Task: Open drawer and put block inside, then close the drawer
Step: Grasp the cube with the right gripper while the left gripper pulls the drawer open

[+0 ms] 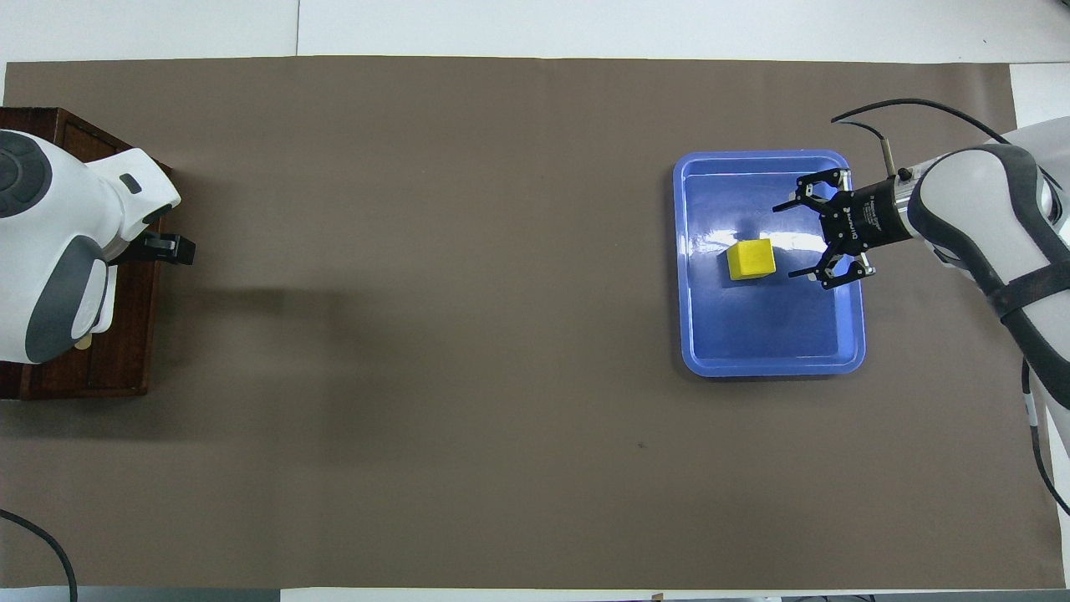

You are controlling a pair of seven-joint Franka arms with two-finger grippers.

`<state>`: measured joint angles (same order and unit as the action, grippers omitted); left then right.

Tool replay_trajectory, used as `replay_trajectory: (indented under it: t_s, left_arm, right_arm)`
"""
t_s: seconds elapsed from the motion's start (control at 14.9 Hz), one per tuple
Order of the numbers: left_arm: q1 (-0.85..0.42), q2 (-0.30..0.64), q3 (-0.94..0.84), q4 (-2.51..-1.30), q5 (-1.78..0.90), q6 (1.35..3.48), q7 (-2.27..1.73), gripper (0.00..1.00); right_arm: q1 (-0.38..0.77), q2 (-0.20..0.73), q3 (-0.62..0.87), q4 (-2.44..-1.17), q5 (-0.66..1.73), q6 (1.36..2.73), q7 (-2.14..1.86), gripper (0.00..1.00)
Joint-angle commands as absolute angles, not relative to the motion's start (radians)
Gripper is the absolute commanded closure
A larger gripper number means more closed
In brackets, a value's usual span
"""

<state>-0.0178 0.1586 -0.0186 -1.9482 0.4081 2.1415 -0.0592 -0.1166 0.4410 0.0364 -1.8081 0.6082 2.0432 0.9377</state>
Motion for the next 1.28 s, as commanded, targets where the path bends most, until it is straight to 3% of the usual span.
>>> replay_trajectory:
  t_s: [0.0, 0.27, 0.54, 0.67, 0.81, 0.87, 1.21]
  left_arm:
    - [-0.012, 0.189, -0.021, -1.959, 0.436, 2.192, -0.086, 0.0]
    - [-0.029, 0.196, -0.025, -1.947, 0.434, 2.197, -0.162, 0.0]
    - [-0.1, 0.202, -0.026, -1.931, 0.425, 2.183, -0.294, 0.0]
    - [-0.127, 0.202, -0.026, -1.93, 0.414, 2.18, -0.342, 0.0]
    - [-0.152, 0.202, -0.026, -1.927, 0.364, 2.178, -0.382, 0.0]
    - [-0.169, 0.202, -0.026, -1.924, 0.35, 2.177, -0.402, 0.0]
    - [-0.227, 0.202, -0.026, -1.914, 0.331, 2.145, -0.483, 0.0]
  right_arm:
    - [-0.109, 0.428, 0.038, -1.853, 0.634, 2.085, 0.902, 0.0]
    - [-0.097, 0.419, 0.04, -1.901, 0.643, 2.149, 0.887, 0.01]
    - [-0.101, 0.411, 0.038, -1.924, 0.683, 2.151, 0.824, 0.2]
    - [-0.112, 0.41, 0.04, -1.922, 0.683, 2.135, 0.821, 0.46]
    - [-0.113, 0.41, 0.04, -1.911, 0.683, 2.1, 0.781, 0.93]
    - [-0.12, 0.408, 0.038, -1.901, 0.683, 2.07, 0.743, 1.0]
    - [-0.129, 0.408, 0.04, -1.807, 0.684, 1.991, 0.727, 1.0]
